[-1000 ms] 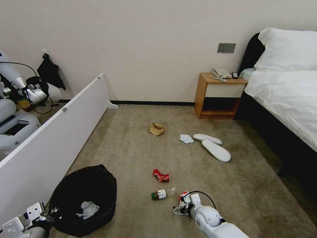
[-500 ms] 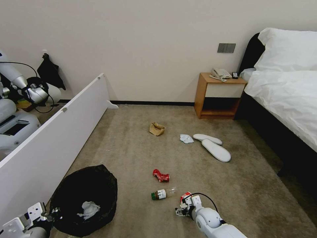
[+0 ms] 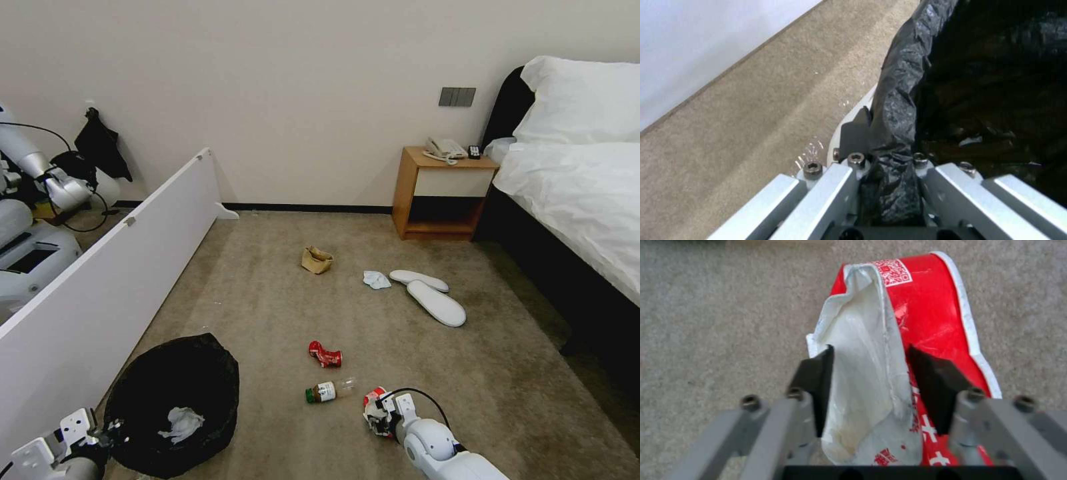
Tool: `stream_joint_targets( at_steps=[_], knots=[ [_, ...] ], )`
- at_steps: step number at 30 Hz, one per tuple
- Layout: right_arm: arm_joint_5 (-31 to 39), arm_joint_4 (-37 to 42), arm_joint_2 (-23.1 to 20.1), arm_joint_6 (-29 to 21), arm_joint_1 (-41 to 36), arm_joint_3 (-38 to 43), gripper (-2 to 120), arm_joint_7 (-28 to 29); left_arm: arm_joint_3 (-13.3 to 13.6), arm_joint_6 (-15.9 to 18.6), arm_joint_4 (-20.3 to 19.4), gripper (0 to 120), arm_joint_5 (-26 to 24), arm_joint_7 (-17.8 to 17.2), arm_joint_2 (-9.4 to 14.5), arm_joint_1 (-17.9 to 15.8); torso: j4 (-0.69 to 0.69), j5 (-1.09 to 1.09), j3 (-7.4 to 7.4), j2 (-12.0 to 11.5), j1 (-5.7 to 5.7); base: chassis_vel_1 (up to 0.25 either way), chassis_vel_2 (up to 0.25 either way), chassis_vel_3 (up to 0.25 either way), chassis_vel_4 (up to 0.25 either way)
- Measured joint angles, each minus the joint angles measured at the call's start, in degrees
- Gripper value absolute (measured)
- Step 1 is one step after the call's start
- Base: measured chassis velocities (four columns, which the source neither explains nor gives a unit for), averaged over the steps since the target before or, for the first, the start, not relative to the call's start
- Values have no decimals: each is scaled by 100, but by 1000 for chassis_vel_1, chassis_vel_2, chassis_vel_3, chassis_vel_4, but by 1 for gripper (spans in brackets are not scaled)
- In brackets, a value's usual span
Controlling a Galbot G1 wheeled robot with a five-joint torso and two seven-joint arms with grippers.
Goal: Pick up the trash bin, then pick up the garbage from the floor and place it into the trash bin.
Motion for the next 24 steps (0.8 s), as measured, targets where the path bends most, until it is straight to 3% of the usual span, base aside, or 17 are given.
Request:
stream_joint_targets(
  at_steps=[7, 10, 24],
  knots=[
    [18, 29, -16, 19, -33, -6, 16, -2, 16, 0, 1, 2, 16, 2, -8, -3, 0, 0, 0, 0, 0, 0, 0, 0, 0],
    [47, 59, -33, 19, -54, -22, 0, -12, 20, 0, 6, 2, 19, 3, -8, -6, 0, 0, 0, 0, 0, 0, 0, 0, 0],
    [256, 220, -225, 97, -147, -54, 0, -32, 64, 0, 35, 2, 47, 14, -15, -21, 0, 1, 0, 0, 0, 0, 0, 0, 0]
  ],
)
